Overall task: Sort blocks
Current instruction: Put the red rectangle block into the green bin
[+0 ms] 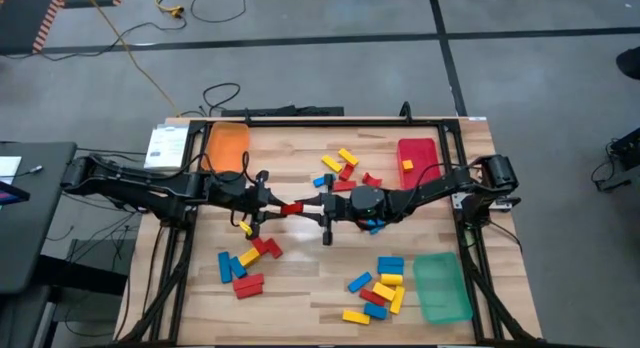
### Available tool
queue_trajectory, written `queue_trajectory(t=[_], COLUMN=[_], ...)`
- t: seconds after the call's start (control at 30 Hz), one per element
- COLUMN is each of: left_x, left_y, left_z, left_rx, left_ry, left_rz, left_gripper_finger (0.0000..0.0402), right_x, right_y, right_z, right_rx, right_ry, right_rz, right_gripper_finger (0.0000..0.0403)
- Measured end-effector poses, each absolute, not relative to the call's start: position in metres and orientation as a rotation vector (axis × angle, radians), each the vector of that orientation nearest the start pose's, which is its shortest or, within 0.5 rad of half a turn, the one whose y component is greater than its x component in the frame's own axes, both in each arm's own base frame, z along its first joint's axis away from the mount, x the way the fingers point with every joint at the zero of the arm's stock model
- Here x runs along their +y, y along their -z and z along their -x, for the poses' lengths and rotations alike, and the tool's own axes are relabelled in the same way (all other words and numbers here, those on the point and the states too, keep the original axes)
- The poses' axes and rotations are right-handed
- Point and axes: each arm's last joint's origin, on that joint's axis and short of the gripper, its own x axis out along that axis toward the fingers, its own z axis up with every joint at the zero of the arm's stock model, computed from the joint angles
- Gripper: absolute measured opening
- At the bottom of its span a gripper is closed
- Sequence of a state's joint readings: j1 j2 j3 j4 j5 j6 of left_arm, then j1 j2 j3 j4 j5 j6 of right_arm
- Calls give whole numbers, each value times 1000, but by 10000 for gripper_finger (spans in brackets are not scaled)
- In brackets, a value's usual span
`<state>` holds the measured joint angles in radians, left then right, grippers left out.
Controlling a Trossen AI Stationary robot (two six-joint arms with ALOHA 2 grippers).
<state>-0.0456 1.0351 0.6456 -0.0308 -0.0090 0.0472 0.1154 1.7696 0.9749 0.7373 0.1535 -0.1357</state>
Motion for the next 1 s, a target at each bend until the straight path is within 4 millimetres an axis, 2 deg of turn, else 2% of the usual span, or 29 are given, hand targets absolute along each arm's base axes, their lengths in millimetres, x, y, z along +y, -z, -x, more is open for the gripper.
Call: queue_trajectory(t=[0.07,0.2,0.3,0.37,0.5,0.63,0.73,0.87,1.0], left_x=[-10,-8,-8,-8,-8,-8,-8,-7,-7], left_y=[-254,-255,-251,-248,-241,-229,-221,-214,-206], left_z=[-223,-222,-220,-218,-215,-211,-209,-208,-206], left_rx=[416,415,456,493,552,593,610,588,595], left_ry=[31,-14,-12,-9,-9,-7,-8,-13,-17], left_rz=[-46,-36,-52,-62,-67,-68,-69,-52,-41], left_gripper_finger=[114,205,262,282,288,283,281,281,281], right_x=[39,45,55,64,83,105,120,136,152], right_y=[-226,-231,-242,-252,-270,-290,-297,-295,-283], right_z=[-379,-368,-351,-335,-295,-249,-217,-181,-158], right_rx=[76,191,288,359,492,545,578,638,725], right_ry=[33,12,-8,-7,13,33,54,114,152], right_rz=[145,148,124,110,54,-27,-90,-177,-252], right_gripper_finger=[93,93,93,93,93,93,93,93,93])
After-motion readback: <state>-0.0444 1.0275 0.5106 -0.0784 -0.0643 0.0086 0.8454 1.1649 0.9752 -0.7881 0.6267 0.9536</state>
